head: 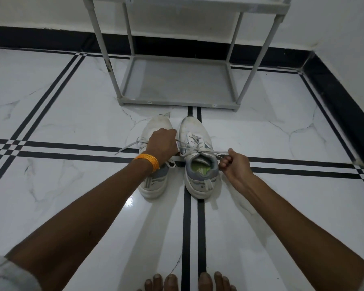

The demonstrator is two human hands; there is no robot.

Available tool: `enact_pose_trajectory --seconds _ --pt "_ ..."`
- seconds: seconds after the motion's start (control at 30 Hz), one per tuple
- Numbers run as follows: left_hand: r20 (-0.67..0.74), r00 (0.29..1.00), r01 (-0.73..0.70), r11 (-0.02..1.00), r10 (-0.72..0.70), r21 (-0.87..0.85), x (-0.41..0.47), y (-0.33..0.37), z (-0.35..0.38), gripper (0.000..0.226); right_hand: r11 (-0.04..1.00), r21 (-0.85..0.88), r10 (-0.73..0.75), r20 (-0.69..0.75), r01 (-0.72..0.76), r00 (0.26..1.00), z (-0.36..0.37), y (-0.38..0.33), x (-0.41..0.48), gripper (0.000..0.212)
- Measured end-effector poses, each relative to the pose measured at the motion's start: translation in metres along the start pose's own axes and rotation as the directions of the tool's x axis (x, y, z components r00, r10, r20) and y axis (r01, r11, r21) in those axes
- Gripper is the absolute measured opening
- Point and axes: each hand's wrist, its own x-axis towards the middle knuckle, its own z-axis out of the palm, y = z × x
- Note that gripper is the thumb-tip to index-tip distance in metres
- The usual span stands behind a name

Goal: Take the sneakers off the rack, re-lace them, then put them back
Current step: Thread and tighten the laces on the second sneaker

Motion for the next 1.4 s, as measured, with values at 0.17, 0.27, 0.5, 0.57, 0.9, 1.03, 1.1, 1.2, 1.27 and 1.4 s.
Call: enact_pose_trajectory --seconds 0.17,0.27,0.5,0.57,0.9,1.03,1.1,1.2,1.27,1.4 --pt "-0.014 1.000 -0.005 0.923 0.000 -0.385 -0.001 0.002 -0.020 0.031 0.722 -0.660 -0.264 0.013 0.207 0.964 0.005 -0.025 -0.024 0.014" --pt "-0.117 0.984 -0.173 0.891 0.136 -0.419 -0.006 0.026 -0.028 0.043 0.286 -0.856 -0.552 0.221 0.432 0.804 0.015 -0.033 -0.032 0.027" --pt "0.130 0.924 -0.331 0.921 0.361 -0.203 -0.017 0.038 -0.001 0.027 -0.620 -0.662 -0.207 0.656 0.421 0.726 0.040 -0.008 -0.041 0.022" --pt "0.108 0.930 -0.332 0.930 0.351 -0.159 -0.021 0.036 -0.001 0.030 -0.642 -0.648 -0.218 0.668 0.411 0.712 0.038 -0.007 -0.039 0.017" --pt "0.092 0.874 -0.485 0.852 0.476 0.198 -0.025 0.033 -0.012 0.024 -0.589 -0.677 -0.274 0.681 0.441 0.679 0.031 -0.007 -0.039 0.028" --pt "0.120 0.852 -0.524 0.833 0.510 0.178 -0.021 0.028 -0.015 0.021 -0.551 -0.685 -0.265 0.686 0.478 0.677 0.026 -0.002 -0.035 0.029" --pt "0.140 0.847 -0.532 0.829 0.513 0.174 -0.018 0.025 -0.015 0.020 -0.536 -0.703 -0.279 0.670 0.467 0.688 0.026 -0.001 -0.032 0.027" --pt "0.142 0.841 -0.539 0.830 0.522 0.145 -0.016 0.024 -0.016 0.012 -0.503 -0.735 -0.303 0.643 0.454 0.704 0.026 0.000 -0.029 0.023" --pt "0.135 0.841 -0.540 0.830 0.524 0.138 -0.016 0.022 -0.016 0.009 -0.483 -0.746 -0.317 0.637 0.459 0.702 0.025 0.001 -0.025 0.017" --pt "0.140 0.853 -0.518 0.846 0.502 0.123 -0.016 0.023 -0.014 0.007 -0.477 -0.749 -0.326 0.637 0.460 0.699 0.023 0.001 -0.022 0.007"
